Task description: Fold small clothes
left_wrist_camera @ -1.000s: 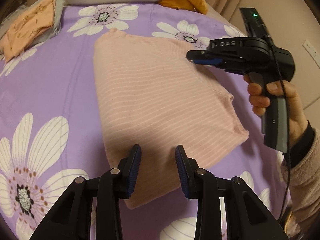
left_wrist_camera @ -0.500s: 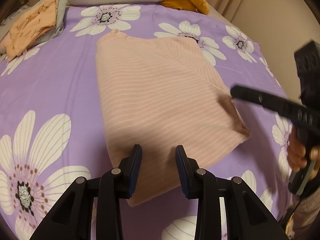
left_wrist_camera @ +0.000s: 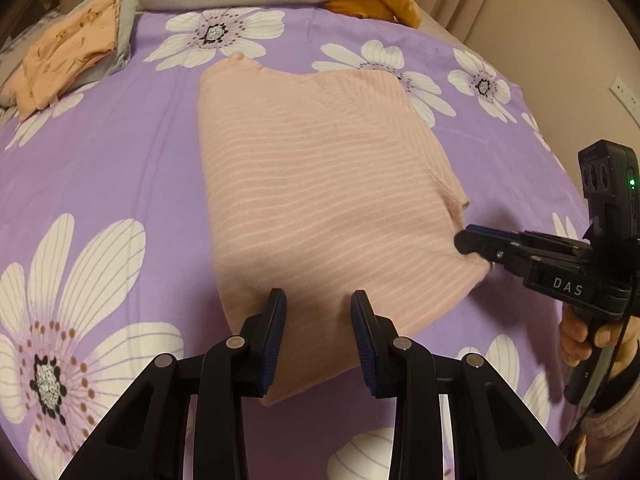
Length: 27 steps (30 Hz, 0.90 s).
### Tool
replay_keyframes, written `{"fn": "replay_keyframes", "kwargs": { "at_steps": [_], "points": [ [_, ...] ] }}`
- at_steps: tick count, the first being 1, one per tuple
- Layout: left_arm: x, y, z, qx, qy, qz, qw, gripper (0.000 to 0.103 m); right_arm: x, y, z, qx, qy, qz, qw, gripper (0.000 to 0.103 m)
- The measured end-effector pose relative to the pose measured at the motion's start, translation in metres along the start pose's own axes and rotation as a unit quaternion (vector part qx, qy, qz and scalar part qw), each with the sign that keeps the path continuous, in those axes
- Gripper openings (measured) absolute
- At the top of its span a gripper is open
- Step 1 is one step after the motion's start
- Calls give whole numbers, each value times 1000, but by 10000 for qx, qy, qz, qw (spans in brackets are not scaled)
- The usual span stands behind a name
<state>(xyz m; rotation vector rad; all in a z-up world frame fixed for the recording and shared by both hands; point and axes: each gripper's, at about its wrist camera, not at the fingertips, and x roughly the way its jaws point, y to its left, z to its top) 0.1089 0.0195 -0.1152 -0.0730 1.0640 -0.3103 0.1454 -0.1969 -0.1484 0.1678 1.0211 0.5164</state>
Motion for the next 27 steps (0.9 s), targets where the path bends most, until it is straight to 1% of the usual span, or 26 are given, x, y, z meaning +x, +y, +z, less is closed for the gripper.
{"fn": "replay_keyframes", "kwargs": {
  "at_steps": [4, 7, 9, 11, 16, 18, 21, 24, 27],
  "points": [
    [-4, 1, -3, -10, -51, -23, 10000, 35, -2, 2, -1, -5, 18, -15, 10000, 21],
    [-10, 3, 0, -28, -173, -43, 9998, 35, -6, 3, 0, 5, 3, 16, 10000, 23],
    [-15, 4, 7, -2, -317, 54, 9995, 35, -11, 4, 0, 0, -41, 32, 10000, 24],
    [-18, 7, 15, -32, -418, 69, 9991, 34, -20, 6, 0, -42, -155, 80, 9998, 24],
    [-13, 15, 38, -176, -591, 157, 9980, 35, -28, 18, 7, -242, -392, 287, 9985, 24],
    [-7, 17, 46, -241, -594, 212, 9977, 34, -24, 24, 10, -325, -389, 338, 9981, 24],
    [0, 18, 52, -251, -564, 267, 9977, 35, -10, 30, 10, -402, -257, 334, 9983, 24],
    [7, 20, 52, -250, -478, 322, 9980, 35, 3, 29, 7, -399, -120, 255, 9988, 24],
    [14, 21, 51, -219, -383, 350, 9984, 35, 6, 24, 4, -343, -44, 228, 9991, 24]
  ]
}}
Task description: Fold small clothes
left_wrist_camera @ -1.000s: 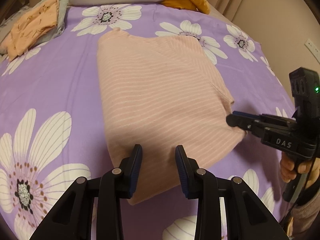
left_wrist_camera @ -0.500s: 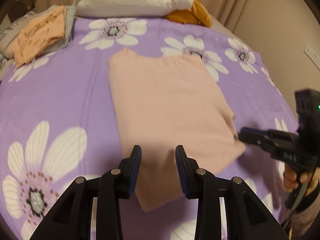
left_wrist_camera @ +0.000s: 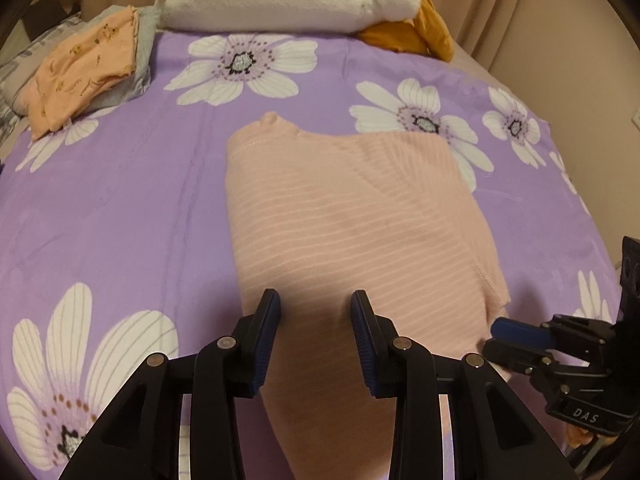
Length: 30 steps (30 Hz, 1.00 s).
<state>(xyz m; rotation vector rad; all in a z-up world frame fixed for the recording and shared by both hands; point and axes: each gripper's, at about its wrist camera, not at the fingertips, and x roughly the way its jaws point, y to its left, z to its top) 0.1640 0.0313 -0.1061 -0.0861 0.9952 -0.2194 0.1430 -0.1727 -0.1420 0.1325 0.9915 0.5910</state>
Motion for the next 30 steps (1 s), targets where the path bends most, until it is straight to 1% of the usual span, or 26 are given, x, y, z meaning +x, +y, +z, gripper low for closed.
{"fn": "replay_keyframes", "kwargs": {
  "at_steps": [1, 2, 5, 8, 9, 10, 14, 19, 20, 30],
  "points": [
    [2, 0, 0, 14, 22, 12, 10000, 34, 1, -2, -1, 27, 53, -49, 10000, 24],
    [2, 0, 0, 20, 30, 14, 10000, 35, 3, -4, -1, 79, 96, -45, 9999, 21],
    [2, -1, 0, 21, 31, 17, 10000, 35, 0, -8, -4, 186, 70, 39, 9998, 20],
    [-1, -1, -1, 18, 33, 0, 10000, 35, -3, -6, -5, 162, 52, 24, 9999, 21],
    [-2, -1, -2, 27, 26, -3, 10000, 34, -5, -5, -5, 155, 43, 34, 9999, 23],
    [-4, -1, -3, 43, 25, -4, 10000, 35, -8, -4, -5, 145, 11, 70, 9999, 24],
    [-8, -1, -9, 57, 36, 10, 10000, 35, -16, 0, -4, 104, -129, 166, 9997, 24],
    [-10, -2, -14, 81, 36, 34, 10000, 35, -8, -4, -8, 182, -6, 62, 9998, 24],
    [-11, -2, -15, 87, 38, 36, 9999, 35, -7, -6, -8, 204, 4, 49, 9998, 22],
    [-21, -6, -31, 111, 34, 47, 9999, 35, -7, -7, -9, 294, 15, 40, 9996, 21]
  ]
}}
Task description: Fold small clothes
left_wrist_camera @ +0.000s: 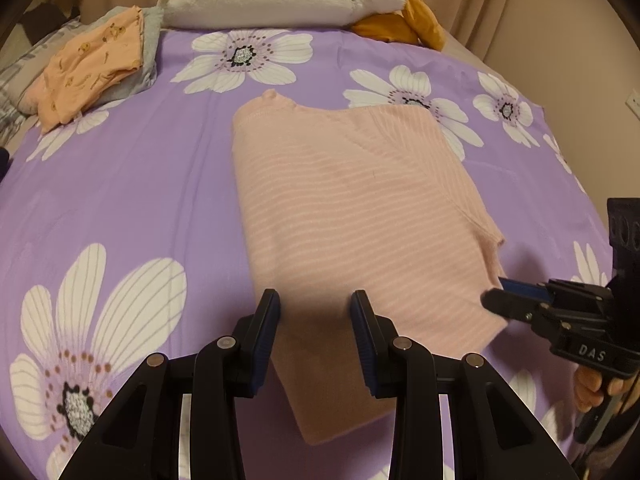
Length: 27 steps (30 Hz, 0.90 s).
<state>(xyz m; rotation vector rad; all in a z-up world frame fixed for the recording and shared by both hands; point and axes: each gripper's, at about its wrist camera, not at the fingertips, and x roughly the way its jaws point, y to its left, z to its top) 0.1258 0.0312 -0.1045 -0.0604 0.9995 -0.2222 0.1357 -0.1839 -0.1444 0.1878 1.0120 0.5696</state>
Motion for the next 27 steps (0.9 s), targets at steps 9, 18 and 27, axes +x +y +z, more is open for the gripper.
{"fn": "replay_keyframes", "kwargs": {
  "at_steps": [9, 18, 27],
  "points": [
    [-1, -5, -17, 40, 161, -13, 9999, 35, -2, 0, -2, 47, 12, -27, 10000, 21],
    [-5, -4, -27, -6, 220, 20, 9998, 35, -6, -3, -6, 115, 5, 4, 9999, 21],
    [-13, -6, -37, -64, 219, 59, 9997, 35, -17, -2, -13, 140, -36, -82, 9999, 22]
  ]
}}
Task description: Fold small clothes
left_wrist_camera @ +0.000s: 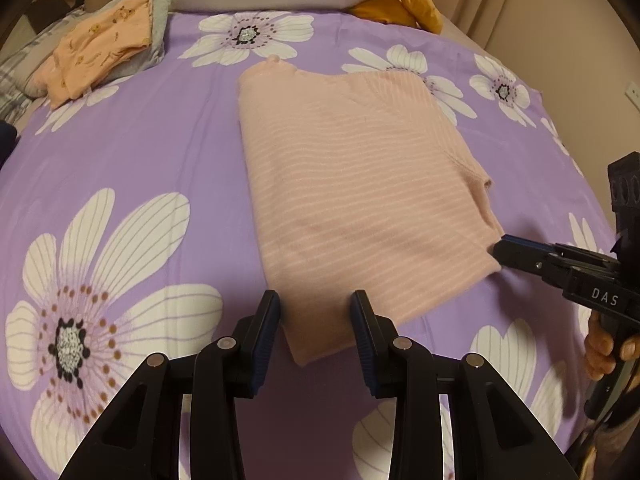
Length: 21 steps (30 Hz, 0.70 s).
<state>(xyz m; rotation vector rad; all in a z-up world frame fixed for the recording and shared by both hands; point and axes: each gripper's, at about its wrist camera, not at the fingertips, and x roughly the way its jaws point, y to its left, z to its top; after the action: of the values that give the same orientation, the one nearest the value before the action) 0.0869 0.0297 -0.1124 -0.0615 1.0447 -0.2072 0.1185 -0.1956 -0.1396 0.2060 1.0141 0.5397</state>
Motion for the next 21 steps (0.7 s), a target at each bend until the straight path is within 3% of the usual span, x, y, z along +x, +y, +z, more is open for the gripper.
{"fn": "replay_keyframes", "kwargs": {
  "at_steps": [10, 21],
  "points": [
    [-19, -8, -7, -7, -131, 78, 9999, 35, -21, 10, -12, -51, -59, -52, 10000, 26],
    [-45, -17, -12, -31, -311, 222, 9993, 38, -50, 33, -19, -235, -327, -73, 9992, 39]
  ]
}}
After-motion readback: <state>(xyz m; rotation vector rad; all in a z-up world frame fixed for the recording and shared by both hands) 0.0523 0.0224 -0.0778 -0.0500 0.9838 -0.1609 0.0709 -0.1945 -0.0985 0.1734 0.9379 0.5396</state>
